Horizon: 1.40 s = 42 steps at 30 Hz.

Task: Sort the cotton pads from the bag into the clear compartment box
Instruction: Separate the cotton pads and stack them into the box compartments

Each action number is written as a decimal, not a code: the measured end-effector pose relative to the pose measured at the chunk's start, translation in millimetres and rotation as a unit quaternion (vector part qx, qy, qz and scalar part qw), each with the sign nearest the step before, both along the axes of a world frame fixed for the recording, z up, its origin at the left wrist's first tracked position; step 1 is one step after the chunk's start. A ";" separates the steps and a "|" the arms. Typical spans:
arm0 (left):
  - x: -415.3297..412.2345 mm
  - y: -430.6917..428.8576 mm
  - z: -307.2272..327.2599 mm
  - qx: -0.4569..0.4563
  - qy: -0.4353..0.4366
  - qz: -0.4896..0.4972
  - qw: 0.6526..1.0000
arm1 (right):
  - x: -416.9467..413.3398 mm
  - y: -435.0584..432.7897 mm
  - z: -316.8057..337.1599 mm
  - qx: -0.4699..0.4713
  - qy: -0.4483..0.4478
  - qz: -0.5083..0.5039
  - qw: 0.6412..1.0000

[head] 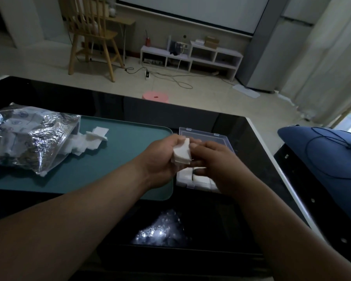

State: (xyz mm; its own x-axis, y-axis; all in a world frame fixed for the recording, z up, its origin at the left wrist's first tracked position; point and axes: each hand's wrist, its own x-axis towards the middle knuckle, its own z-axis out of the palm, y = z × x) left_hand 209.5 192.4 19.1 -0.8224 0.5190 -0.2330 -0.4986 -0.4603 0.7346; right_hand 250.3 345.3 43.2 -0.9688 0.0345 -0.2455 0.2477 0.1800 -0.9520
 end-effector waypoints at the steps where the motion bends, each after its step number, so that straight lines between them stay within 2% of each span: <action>1: 2.3 4.1 1.4 0.000 0.008 -0.007 1.000 | -0.3 0.7 -2.7 -0.037 -0.009 0.003 0.999; 4: 1.8 10.3 2.2 0.002 0.033 -0.017 0.999 | -0.3 3.0 -1.8 -0.102 -0.018 -0.004 0.995; 7: 1.3 14.9 3.7 -0.047 0.067 -0.016 0.997 | 1.3 10.5 1.8 -0.150 -0.013 -0.008 0.989; 8: 1.1 16.3 4.7 -0.081 0.091 -0.012 0.992 | 1.5 12.7 3.4 -0.136 0.003 -0.028 0.990; 9: -0.4 16.3 5.1 -0.130 0.121 0.003 0.984 | 0.4 15.2 4.7 -0.084 0.032 -0.058 0.994; 11: -7.6 11.5 3.3 -0.244 0.184 0.064 0.950 | -3.4 25.6 2.6 0.071 0.087 -0.130 0.985; 12: -12.3 5.9 1.2 -0.306 0.215 0.103 0.922 | -5.7 30.9 0.6 0.120 0.095 -0.155 0.976; 13: -17.4 0.7 -3.2 -0.367 0.249 0.122 0.888 | -6.6 36.3 -1.4 0.140 0.089 -0.167 0.972; 15: -22.1 -8.7 -14.0 -0.464 0.295 0.095 0.830 | -8.5 38.3 -10.4 0.153 0.052 -0.154 0.975; 17: -17.0 -9.5 -23.5 -0.514 0.315 0.039 0.797 | -9.8 31.3 -21.2 0.181 0.020 -0.123 0.975; 22: -9.5 -4.9 -34.1 -0.548 0.387 -0.008 0.742 | -16.8 12.8 -41.5 0.261 0.018 -0.095 0.960; 30: -15.0 -4.8 -43.5 -0.559 0.406 -0.033 0.723 | -18.7 11.2 -51.6 0.274 -0.010 -0.068 0.959; 34: -17.9 -5.1 -49.1 -0.572 0.431 -0.047 0.696 | -21.6 8.5 -56.6 0.323 0.004 -0.058 0.945; 42: -17.2 -7.4 -52.7 -0.580 0.455 -0.052 0.674 | -22.2 6.5 -58.8 0.370 0.009 -0.045 0.928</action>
